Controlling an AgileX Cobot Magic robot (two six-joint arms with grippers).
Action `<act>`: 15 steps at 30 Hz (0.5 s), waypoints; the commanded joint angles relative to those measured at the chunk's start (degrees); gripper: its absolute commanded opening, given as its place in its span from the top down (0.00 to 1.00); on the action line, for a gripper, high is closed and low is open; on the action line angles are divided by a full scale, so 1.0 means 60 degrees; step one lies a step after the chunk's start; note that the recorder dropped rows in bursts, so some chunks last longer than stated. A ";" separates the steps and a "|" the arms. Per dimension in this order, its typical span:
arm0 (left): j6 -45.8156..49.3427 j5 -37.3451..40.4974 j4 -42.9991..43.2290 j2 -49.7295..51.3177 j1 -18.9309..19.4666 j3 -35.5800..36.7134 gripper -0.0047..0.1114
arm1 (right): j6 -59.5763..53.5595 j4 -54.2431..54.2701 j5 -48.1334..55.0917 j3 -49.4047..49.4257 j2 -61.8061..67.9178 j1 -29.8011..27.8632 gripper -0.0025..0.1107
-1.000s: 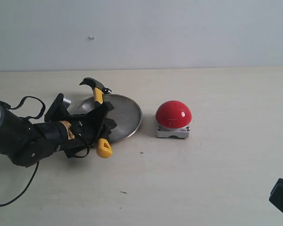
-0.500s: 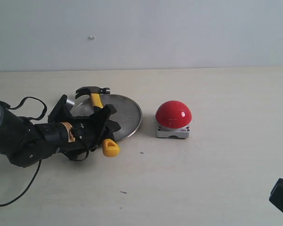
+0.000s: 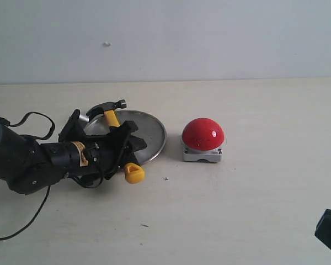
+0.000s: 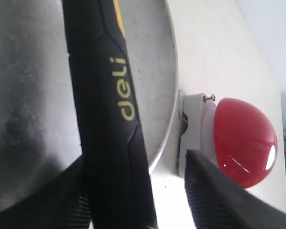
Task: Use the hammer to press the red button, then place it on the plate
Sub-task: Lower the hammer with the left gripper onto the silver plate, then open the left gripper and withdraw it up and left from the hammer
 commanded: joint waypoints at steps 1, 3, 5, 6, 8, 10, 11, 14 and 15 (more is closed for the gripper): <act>-0.0292 -0.0012 0.0457 -0.0303 -0.0040 -0.0028 0.50 | -0.0031 -0.0038 0.0026 0.0040 -0.0048 0.0000 0.98; -0.0292 0.0112 0.0609 -0.0419 -0.0040 -0.0028 0.50 | -0.0031 -0.0038 0.0026 0.0040 -0.0048 0.0000 0.98; -0.0292 0.0316 0.0705 -0.0552 -0.0040 -0.0028 0.50 | -0.0031 -0.0038 0.0026 0.0040 -0.0048 0.0000 0.98; -0.0292 0.0506 0.0853 -0.0610 -0.0040 -0.0028 0.50 | -0.0031 -0.0038 0.0026 0.0040 -0.0048 0.0000 0.98; -0.0561 0.0964 0.1181 -0.0675 -0.0040 -0.0028 0.50 | -0.0031 -0.0038 0.0026 0.0040 -0.0048 0.0000 0.98; -0.0843 0.1425 0.1605 -0.0747 -0.0040 -0.0028 0.50 | -0.0031 -0.0038 0.0026 0.0040 -0.0048 0.0000 0.98; -0.0965 0.1588 0.1742 -0.0769 -0.0040 -0.0028 0.50 | -0.0031 -0.0038 0.0026 0.0040 -0.0048 0.0000 0.98; -0.1407 0.1775 0.2422 -0.0787 -0.0040 -0.0028 0.50 | -0.0031 -0.0038 0.0026 0.0040 -0.0048 0.0000 0.98; -0.1583 0.1817 0.2629 -0.0787 -0.0040 -0.0028 0.50 | -0.0031 -0.0038 0.0026 0.0040 -0.0048 0.0000 0.98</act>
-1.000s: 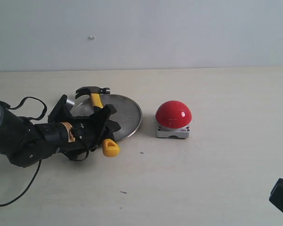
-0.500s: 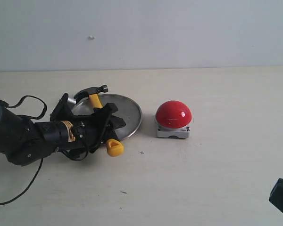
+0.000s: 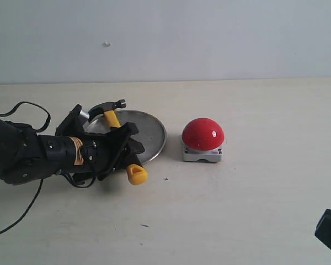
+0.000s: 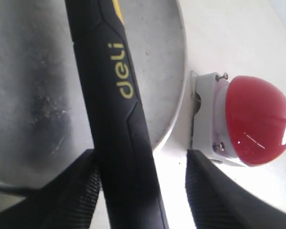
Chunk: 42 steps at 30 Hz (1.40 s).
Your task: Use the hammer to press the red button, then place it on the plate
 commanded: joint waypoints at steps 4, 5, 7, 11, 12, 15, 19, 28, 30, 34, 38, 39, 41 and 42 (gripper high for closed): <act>-0.1019 0.0441 0.1394 -0.0071 -0.0040 -0.0009 0.50 | -0.0031 -0.0038 0.0026 0.0040 -0.0048 0.0000 0.98; -0.1040 0.0472 0.1413 -0.0071 -0.0040 -0.0009 0.50 | -0.0031 -0.0038 0.0026 0.0040 -0.0048 0.0000 0.98; -0.1040 0.0548 0.1422 -0.0109 -0.0040 0.0025 0.50 | -0.0031 -0.0038 0.0026 0.0040 -0.0048 0.0000 0.98; -0.1040 0.1474 0.1443 -0.0453 -0.0018 0.0159 0.50 | -0.0031 -0.0038 0.0026 0.0040 -0.0048 0.0000 0.98; -0.1040 0.1725 0.1547 -0.0600 -0.0018 0.0210 0.50 | -0.0031 -0.0038 0.0026 0.0040 -0.0048 0.0000 0.98; -0.1040 0.1989 0.1852 -0.1073 0.0183 0.0478 0.50 | -0.0031 -0.0038 0.0026 0.0040 -0.0048 0.0000 0.98; -0.1040 0.1774 0.1929 -0.1923 0.0632 0.0898 0.53 | -0.0031 -0.0038 0.0026 0.0040 -0.0048 0.0000 0.98; -0.0333 -0.0014 0.3369 -0.4748 0.0957 0.1030 0.96 | -0.0031 -0.0038 0.0026 0.0040 -0.0048 0.0000 0.98; -0.0036 -0.0422 0.3805 -0.5414 0.0957 0.1176 0.96 | -0.0031 -0.0038 0.0026 0.0040 -0.0048 0.0000 0.98; 0.0665 0.0168 0.4107 -0.7606 0.0957 0.2129 0.96 | -0.0031 -0.0038 0.0026 0.0040 -0.0048 0.0000 0.98; 0.1263 0.2115 0.4027 -0.9859 0.0957 0.3288 0.96 | -0.0031 -0.0038 0.0026 0.0040 -0.0048 0.0000 0.98; 0.1290 0.2526 0.4027 -1.0471 0.0957 0.3587 0.96 | -0.0031 -0.0038 0.0026 0.0040 -0.0048 0.0000 0.98; 0.1290 0.3039 0.4027 -1.2086 0.0957 0.4402 0.96 | -0.0031 -0.0038 0.0026 0.0040 -0.0048 0.0000 0.98; 0.1290 0.3039 0.4027 -1.2640 0.0957 0.4658 0.96 | -0.0031 -0.0038 0.0026 0.0040 -0.0048 0.0000 0.98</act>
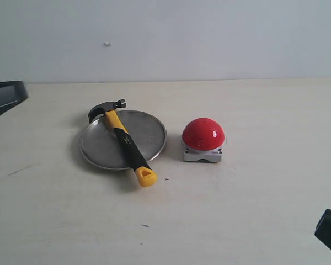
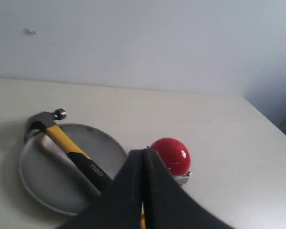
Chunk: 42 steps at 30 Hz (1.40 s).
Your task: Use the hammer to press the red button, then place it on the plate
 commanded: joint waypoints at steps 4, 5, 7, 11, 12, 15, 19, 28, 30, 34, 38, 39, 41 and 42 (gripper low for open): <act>0.0012 0.0669 -0.0325 -0.4401 0.0042 0.2138 0.96 | -0.0031 -0.0038 0.0026 0.0040 -0.0048 0.0000 0.98; 0.0012 0.0626 -0.0325 -0.4943 0.0042 0.2397 0.96 | -0.0031 -0.0038 0.0026 0.0040 -0.0048 0.0000 0.98; 0.0012 0.0595 -0.0325 -0.5575 0.0042 0.2667 0.96 | -0.0031 -0.0038 0.0026 0.0040 -0.0048 0.0000 0.98; 0.0012 0.0595 -0.0325 -0.5974 0.0042 0.2781 0.96 | -0.0031 -0.0038 0.0026 0.0040 -0.0048 0.0000 0.98; 0.0029 0.0595 -0.0325 -0.5970 0.0042 0.2781 0.96 | -0.0031 -0.0038 0.0026 0.0040 -0.0048 0.0000 0.98; 0.0050 0.0595 -0.0325 -0.5970 0.0042 0.2781 0.96 | -0.0031 -0.0038 0.0026 0.0040 -0.0048 0.0000 0.98; 0.0064 0.0595 -0.0325 -0.6326 0.0013 0.2781 0.96 | -0.0031 -0.0038 0.0026 0.0040 -0.0048 0.0000 0.98; 0.0446 0.0595 -0.0020 -0.8178 0.1186 0.2856 0.96 | -0.0031 -0.0038 0.0026 0.0040 -0.0048 0.0000 0.98; 0.0450 0.0595 0.0252 -0.8178 0.1525 0.3032 0.96 | -0.0031 -0.0038 0.0026 0.0040 -0.0048 0.0000 0.98; 0.0726 0.0617 0.0345 -0.8178 0.2159 0.3458 0.96 | -0.0031 -0.0038 0.0026 0.0040 -0.0048 0.0000 0.98; 0.0821 0.0617 0.0345 -0.8178 0.2512 0.3858 0.96 | -0.0031 -0.0038 0.0026 0.0040 -0.0048 0.0000 0.98; 0.0821 0.0617 0.0345 -0.8178 0.2512 0.3868 0.96 | -0.0031 -0.0038 0.0026 0.0040 -0.0048 0.0000 0.98; 0.0821 0.0617 0.0345 -0.8178 0.2512 0.3868 0.96 | -0.0031 -0.0038 0.0026 0.0040 -0.0048 0.0000 0.98; 0.0821 0.0617 0.0327 -0.8178 0.2512 0.3865 0.96 | -0.0031 -0.0038 0.0026 0.0040 -0.0048 0.0000 0.98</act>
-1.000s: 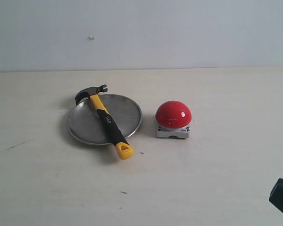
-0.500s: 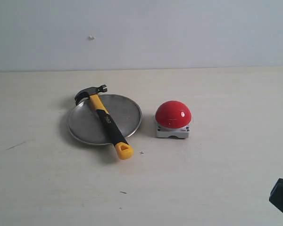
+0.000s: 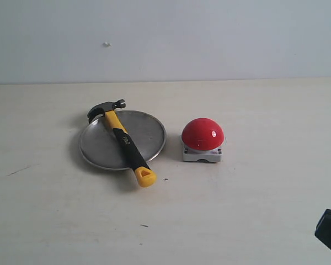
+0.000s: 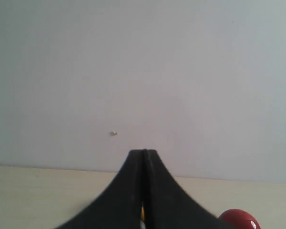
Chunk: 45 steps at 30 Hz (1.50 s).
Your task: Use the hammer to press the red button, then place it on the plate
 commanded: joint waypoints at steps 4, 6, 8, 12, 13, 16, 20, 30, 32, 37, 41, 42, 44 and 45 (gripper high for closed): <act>0.0048 -0.0097 0.0029 -0.0045 0.0038 0.0046 0.96 | -0.0031 -0.0038 0.0026 0.0040 -0.0048 0.0000 0.98; 0.0048 -0.0204 -0.0013 -0.0045 0.0038 0.0078 0.96 | -0.0031 -0.0038 0.0026 0.0040 -0.0048 0.0000 0.98; 0.0223 -0.0200 -0.0013 -0.0045 0.0038 0.0177 0.96 | -0.0031 -0.0038 0.0026 0.0040 -0.0048 0.0000 0.98; 0.6198 0.0317 -0.4871 -0.0045 0.0056 0.0448 0.96 | -0.0031 -0.0038 0.0026 0.0040 -0.0048 0.0000 0.98; 0.8130 0.0527 -0.7034 -0.0045 0.0084 0.0448 0.96 | -0.0031 -0.0038 0.0026 0.0040 -0.0048 0.0000 0.98; 1.2016 0.1147 -0.9882 -0.0045 0.0186 0.0448 0.96 | -0.0031 -0.0038 0.0026 0.0040 -0.0048 0.0000 0.98; 1.2277 0.1188 -0.9933 -0.0045 0.0341 0.0448 0.96 | -0.0031 -0.0038 0.0026 0.0040 -0.0048 0.0000 0.98; 1.2097 0.1624 -0.9713 -0.0045 0.0374 0.0448 0.96 | -0.0031 -0.0038 0.0026 0.0040 -0.0048 0.0000 0.98; 1.2097 0.1624 -0.9713 -0.0045 0.0374 0.0448 0.96 | -0.0031 -0.0038 0.0026 0.0040 -0.0048 0.0000 0.98; 1.2097 0.1624 -0.9713 -0.0045 0.0374 0.0448 0.96 | -0.0031 -0.0038 0.0026 0.0040 -0.0048 0.0000 0.98; 1.2097 0.1624 -0.9713 -0.0045 0.0374 0.0448 0.96 | -0.0031 -0.0038 0.0026 0.0040 -0.0048 0.0000 0.98; 1.2097 0.1624 -0.9713 -0.0045 0.0374 0.0448 0.96 | -0.0031 -0.0038 0.0026 0.0040 -0.0048 0.0000 0.98; 1.2097 0.1624 -0.9713 -0.0045 0.0374 0.0448 0.96 | -0.0031 -0.0038 0.0026 0.0040 -0.0048 0.0000 0.98; 1.2097 0.1624 -0.9713 -0.0045 0.0374 0.0448 0.96 | -0.0031 -0.0038 0.0026 0.0040 -0.0048 0.0000 0.98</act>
